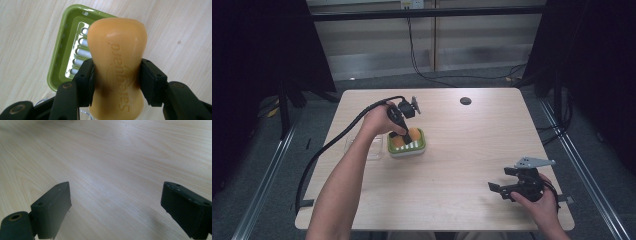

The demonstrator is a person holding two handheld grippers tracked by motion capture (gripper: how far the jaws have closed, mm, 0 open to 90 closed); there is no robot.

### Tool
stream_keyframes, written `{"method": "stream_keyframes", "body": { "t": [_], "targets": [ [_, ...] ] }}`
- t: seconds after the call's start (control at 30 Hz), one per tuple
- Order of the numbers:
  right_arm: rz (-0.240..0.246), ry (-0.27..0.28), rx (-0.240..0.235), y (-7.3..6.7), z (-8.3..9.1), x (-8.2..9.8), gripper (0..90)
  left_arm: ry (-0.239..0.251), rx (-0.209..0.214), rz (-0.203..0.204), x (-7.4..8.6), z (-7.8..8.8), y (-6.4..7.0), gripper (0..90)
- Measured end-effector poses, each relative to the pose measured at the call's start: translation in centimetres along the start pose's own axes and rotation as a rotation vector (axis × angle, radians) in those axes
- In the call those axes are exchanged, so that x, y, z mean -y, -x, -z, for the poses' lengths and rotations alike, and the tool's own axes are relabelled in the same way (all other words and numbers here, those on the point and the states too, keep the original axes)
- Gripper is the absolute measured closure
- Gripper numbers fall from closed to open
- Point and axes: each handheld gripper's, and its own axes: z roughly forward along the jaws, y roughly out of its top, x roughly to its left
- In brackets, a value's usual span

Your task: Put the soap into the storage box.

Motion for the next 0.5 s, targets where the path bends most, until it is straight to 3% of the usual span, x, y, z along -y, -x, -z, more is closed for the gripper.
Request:
{"method": "stream_keyframes", "body": {
  "t": [0.13,0.17,0.27,0.3,0.43,0.5],
  "targets": [
    [-0.001,-0.001,0.001,0.00,-0.05,0.03,9.1,-0.001,-0.001,-0.018,-0.15,-0.10,-0.20,50.1],
    [0.000,-0.001,0.001,0.01,-0.07,0.03,9.1,0.008,0.005,0.008,-0.15,-0.20,-0.10,50.1],
    [0.000,-0.001,0.000,-0.02,-0.08,0.03,9.1,-0.005,0.006,-0.018,-0.23,-0.25,-0.34,50.1],
    [0.004,-0.001,-0.002,-0.04,-0.09,0.03,9.1,0.003,0.007,-0.003,-0.28,-0.33,-0.37,50.1],
    [0.002,-0.001,-0.005,-0.07,-0.14,0.02,9.1,-0.006,0.006,-0.015,-0.35,-0.43,-0.65,50.1],
    [0.001,-0.002,-0.004,-0.06,-0.12,0.02,9.1,0.001,0.001,0.001,-0.35,-0.55,-0.69,50.1]
  ]
}}
